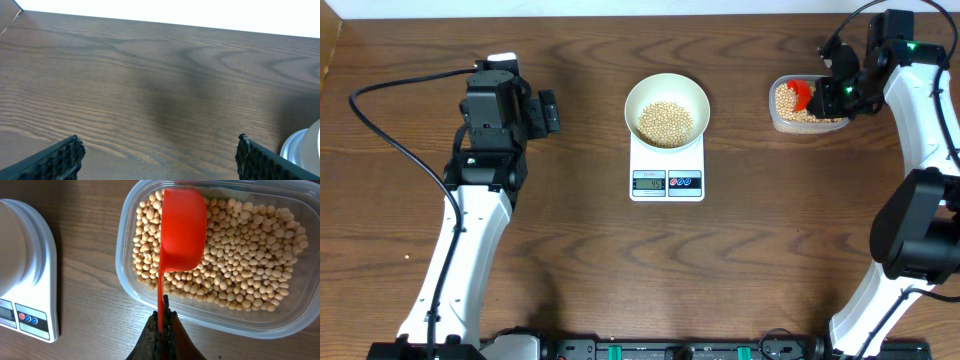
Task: Scoop item into bowl and weigh 50g on scale
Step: 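Dip the red scoop into the soybeans again with the right gripper, then lift the scoop and carry it over the white bowl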
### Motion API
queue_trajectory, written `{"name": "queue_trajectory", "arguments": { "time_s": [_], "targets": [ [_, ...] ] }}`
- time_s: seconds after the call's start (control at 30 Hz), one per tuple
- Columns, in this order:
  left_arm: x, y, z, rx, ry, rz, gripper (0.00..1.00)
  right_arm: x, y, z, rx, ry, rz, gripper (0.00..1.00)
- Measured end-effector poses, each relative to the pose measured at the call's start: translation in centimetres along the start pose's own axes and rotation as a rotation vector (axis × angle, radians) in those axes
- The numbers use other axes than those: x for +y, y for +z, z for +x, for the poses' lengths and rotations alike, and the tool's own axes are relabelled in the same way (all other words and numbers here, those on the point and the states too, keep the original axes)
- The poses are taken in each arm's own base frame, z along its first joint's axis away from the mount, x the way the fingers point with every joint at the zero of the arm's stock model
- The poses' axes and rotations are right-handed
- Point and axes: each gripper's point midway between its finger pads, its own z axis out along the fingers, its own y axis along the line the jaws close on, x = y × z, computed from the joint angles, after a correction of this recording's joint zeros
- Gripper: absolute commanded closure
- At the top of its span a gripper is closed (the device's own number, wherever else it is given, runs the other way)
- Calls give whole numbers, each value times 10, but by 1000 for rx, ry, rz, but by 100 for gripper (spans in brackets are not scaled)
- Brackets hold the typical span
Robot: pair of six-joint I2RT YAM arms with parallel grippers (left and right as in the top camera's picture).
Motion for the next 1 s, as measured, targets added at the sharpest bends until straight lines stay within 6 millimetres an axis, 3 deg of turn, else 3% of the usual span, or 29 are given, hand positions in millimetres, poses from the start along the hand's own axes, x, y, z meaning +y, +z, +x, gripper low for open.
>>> {"name": "queue_trajectory", "arguments": {
  "time_s": [0.13, 0.43, 0.8, 1.0],
  "targets": [
    [0, 0, 0, 0, 0, 0, 1, -6, -4, 0, -12, 25, -21, 99],
    [0, 0, 0, 0, 0, 0, 1, -56, -27, 12, -59, 163, -52, 99],
    [0, 0, 0, 0, 0, 0, 1, -29, -33, 3, -117, 109, -228, 99],
    [0, 0, 0, 0, 0, 0, 1, -21, -48, -1, -181, 114, -367, 99]
  ]
}}
